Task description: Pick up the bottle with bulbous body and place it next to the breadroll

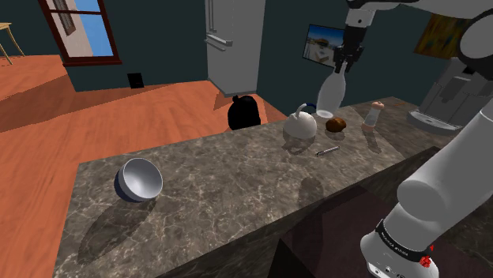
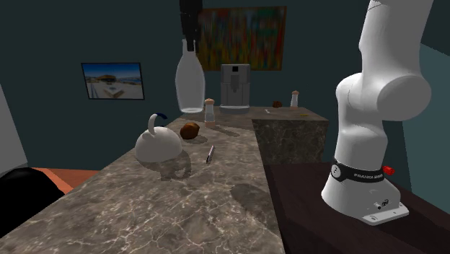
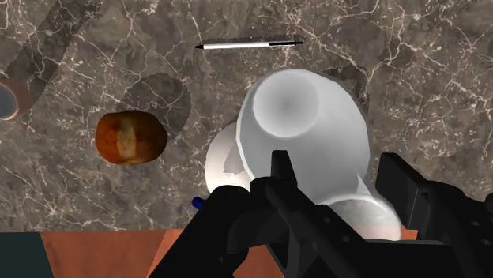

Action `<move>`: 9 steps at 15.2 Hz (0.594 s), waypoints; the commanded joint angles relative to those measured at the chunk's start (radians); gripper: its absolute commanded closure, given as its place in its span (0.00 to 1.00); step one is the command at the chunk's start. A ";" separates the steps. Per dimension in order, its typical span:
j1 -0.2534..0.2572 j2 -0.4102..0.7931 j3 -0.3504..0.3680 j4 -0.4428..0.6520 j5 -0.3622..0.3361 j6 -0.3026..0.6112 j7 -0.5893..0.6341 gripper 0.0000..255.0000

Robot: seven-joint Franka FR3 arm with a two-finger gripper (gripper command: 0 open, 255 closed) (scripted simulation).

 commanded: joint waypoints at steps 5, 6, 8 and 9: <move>-0.067 0.099 -0.070 0.057 0.023 0.043 -0.138 1.00; -0.079 0.121 -0.081 0.074 0.030 0.047 -0.161 1.00; -0.105 0.168 -0.101 0.112 0.045 0.054 -0.206 1.00; -0.119 0.193 -0.110 0.133 0.054 0.057 -0.228 1.00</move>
